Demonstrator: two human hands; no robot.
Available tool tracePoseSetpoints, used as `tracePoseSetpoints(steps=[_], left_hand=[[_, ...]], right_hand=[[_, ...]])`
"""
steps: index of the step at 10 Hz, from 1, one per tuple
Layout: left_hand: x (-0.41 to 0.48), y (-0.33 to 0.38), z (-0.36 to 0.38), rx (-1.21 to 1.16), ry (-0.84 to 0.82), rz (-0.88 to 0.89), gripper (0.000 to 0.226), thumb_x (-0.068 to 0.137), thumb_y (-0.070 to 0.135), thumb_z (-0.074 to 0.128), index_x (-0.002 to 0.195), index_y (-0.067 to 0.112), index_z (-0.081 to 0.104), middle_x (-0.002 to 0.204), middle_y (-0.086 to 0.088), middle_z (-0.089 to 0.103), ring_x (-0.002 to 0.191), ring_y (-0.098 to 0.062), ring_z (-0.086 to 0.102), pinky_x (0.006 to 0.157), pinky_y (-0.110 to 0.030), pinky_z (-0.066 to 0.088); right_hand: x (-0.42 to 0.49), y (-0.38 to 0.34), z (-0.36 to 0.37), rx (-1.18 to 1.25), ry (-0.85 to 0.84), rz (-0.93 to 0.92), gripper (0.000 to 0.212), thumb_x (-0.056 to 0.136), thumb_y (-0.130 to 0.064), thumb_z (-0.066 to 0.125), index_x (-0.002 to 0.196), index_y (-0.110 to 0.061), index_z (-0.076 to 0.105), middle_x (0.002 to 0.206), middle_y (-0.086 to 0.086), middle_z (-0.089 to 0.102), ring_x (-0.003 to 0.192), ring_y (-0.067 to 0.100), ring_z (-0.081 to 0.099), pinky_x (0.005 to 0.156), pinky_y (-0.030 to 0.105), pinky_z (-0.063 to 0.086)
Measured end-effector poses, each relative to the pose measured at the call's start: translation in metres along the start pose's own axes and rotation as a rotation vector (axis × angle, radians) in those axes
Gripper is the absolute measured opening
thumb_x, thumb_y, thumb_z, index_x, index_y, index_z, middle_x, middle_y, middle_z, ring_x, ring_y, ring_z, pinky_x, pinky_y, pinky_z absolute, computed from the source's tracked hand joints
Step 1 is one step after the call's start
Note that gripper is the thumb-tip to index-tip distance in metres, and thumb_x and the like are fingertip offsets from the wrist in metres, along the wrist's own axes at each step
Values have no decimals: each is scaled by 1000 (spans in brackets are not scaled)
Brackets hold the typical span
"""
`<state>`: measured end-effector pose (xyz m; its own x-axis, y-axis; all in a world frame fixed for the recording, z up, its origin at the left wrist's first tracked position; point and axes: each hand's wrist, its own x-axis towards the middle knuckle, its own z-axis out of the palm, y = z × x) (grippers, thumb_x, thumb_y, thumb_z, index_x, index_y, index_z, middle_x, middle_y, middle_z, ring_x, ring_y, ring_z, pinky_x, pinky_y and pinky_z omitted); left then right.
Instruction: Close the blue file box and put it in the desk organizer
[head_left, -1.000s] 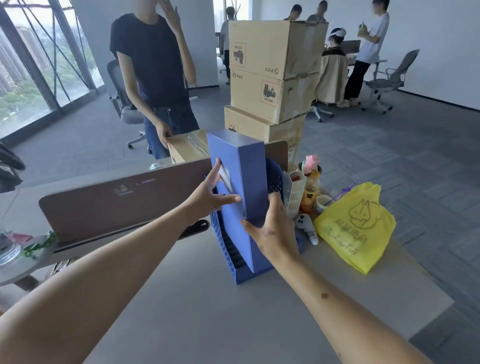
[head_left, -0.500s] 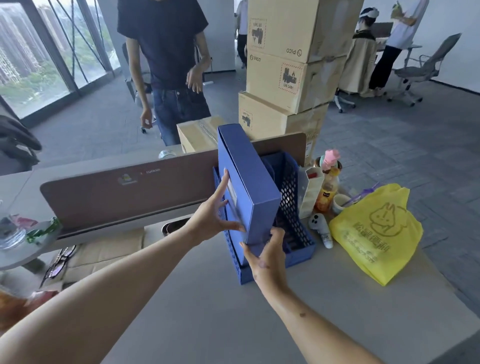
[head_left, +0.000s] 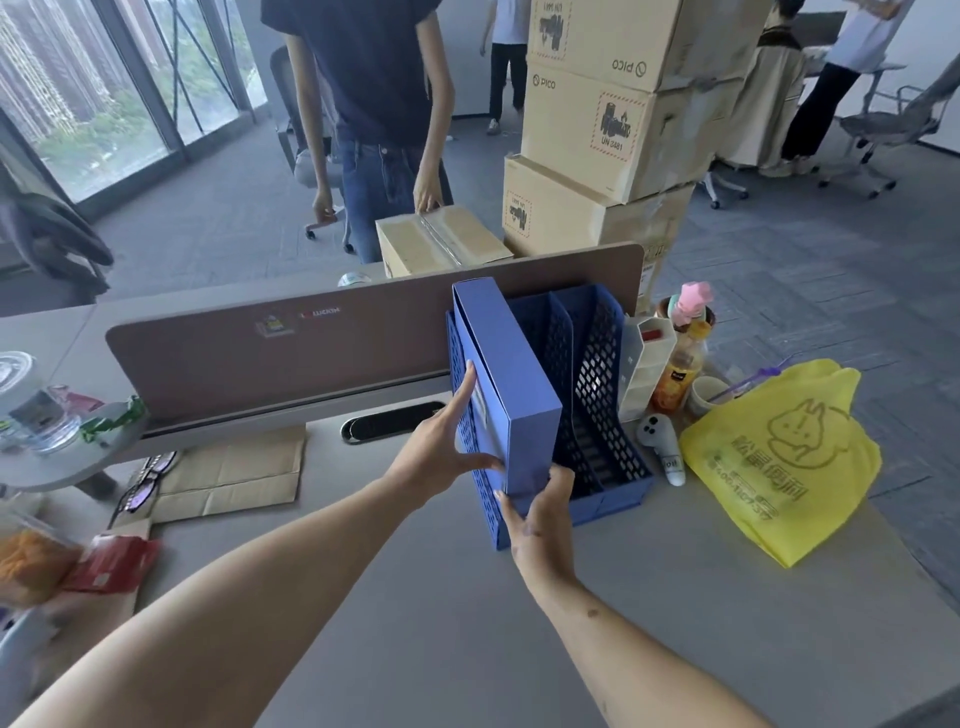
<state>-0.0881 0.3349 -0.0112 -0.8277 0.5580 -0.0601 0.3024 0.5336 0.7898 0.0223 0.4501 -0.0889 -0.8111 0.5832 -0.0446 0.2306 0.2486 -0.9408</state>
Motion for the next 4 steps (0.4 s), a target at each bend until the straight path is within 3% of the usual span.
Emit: tracePoseSetpoints(steps=[1, 2, 3, 4], left_hand=[[-4, 1, -4, 6, 8, -7, 123, 71, 33, 86, 146, 60, -8, 162, 11, 23, 147, -24, 31, 116, -49, 32], [-10, 1, -9, 13, -6, -13, 118, 73, 34, 85, 145, 62, -4, 161, 8, 28, 146, -23, 33, 116, -50, 33], [-19, -3, -14, 26, 56, -35, 90, 78, 38, 79, 149, 48, 26, 145, 2, 55, 135, -23, 49, 111, -44, 40], [-41, -1, -23, 30, 165, 49, 45, 87, 29, 71, 129, 42, 60, 118, 14, 71, 115, -9, 63, 102, -35, 48]], right_hand=[[1, -4, -3, -66, 7, 21, 55, 82, -28, 73, 124, -22, 38, 109, 1, 58, 92, 24, 59, 81, 40, 51], [5, -10, -7, -129, -15, -30, 50, 81, -23, 75, 110, -24, 35, 109, -2, 53, 92, 19, 56, 78, 33, 50], [4, -27, -26, -195, -60, -103, 71, 76, -42, 78, 128, -21, 33, 127, -3, 51, 113, 17, 55, 88, 36, 53], [-13, -68, -61, -5, 4, -306, 70, 77, -36, 80, 132, -23, 39, 132, -7, 50, 126, 11, 50, 107, 37, 45]])
